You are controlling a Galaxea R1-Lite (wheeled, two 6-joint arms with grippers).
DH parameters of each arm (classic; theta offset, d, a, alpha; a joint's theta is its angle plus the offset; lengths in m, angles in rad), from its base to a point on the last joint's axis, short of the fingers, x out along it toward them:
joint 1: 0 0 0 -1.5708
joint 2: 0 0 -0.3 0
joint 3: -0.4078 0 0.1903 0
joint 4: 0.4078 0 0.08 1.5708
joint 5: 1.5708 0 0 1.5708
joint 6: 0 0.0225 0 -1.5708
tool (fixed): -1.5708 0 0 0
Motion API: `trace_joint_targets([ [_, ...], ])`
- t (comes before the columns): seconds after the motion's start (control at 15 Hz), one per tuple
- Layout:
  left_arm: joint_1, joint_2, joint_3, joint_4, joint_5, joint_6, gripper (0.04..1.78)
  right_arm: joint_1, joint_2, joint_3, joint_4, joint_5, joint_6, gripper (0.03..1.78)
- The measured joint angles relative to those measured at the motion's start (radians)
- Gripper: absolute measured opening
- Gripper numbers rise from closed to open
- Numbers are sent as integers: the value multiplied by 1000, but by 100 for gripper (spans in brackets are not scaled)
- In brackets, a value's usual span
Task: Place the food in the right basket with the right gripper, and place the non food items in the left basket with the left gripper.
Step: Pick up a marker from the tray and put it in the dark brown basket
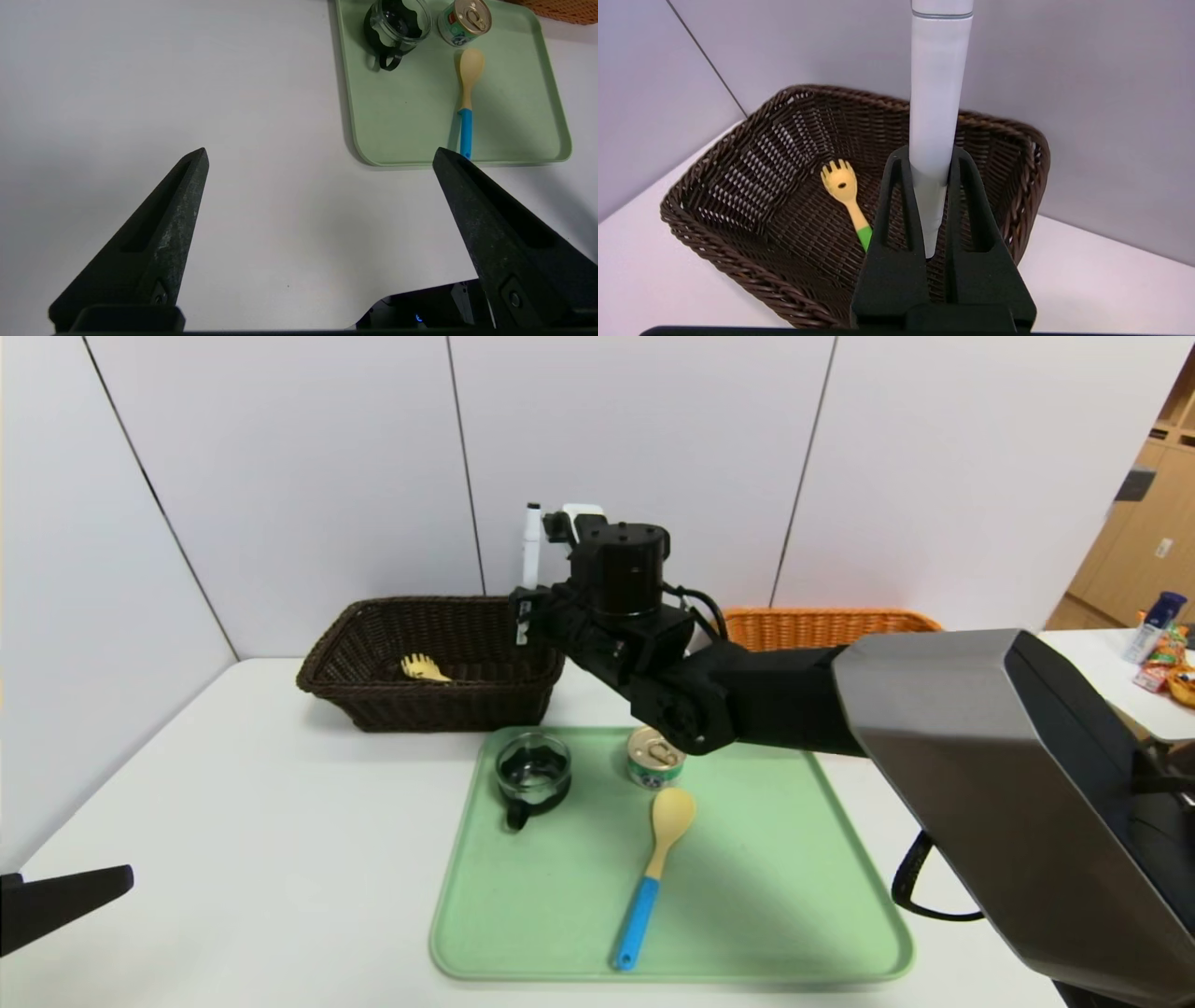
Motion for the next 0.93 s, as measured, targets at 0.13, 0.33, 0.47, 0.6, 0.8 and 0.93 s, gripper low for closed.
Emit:
trace_joint_targets([
  [0.13, 1, -10, 6, 1, 0, 1, 169, 1, 22, 0, 0, 2, -1, 15],
  [0.33, 1, -18, 15, 1, -3, 1, 169, -1, 44, -1, 2, -2, 0, 15],
  [0.47, 0, -19, 17, -3, -4, 0, 169, -1, 47, -1, 1, -3, -3, 15],
  [0.6, 0, -17, 17, -7, -5, 0, 169, -3, 39, -1, 1, -5, -4, 15],
  [0.8, 0, -13, 17, -7, -7, 1, 169, -12, 19, 0, 19, -10, -4, 15],
  [0.93, 0, -11, 17, -7, -7, 1, 169, -11, 14, 0, 21, -10, -6, 15],
])
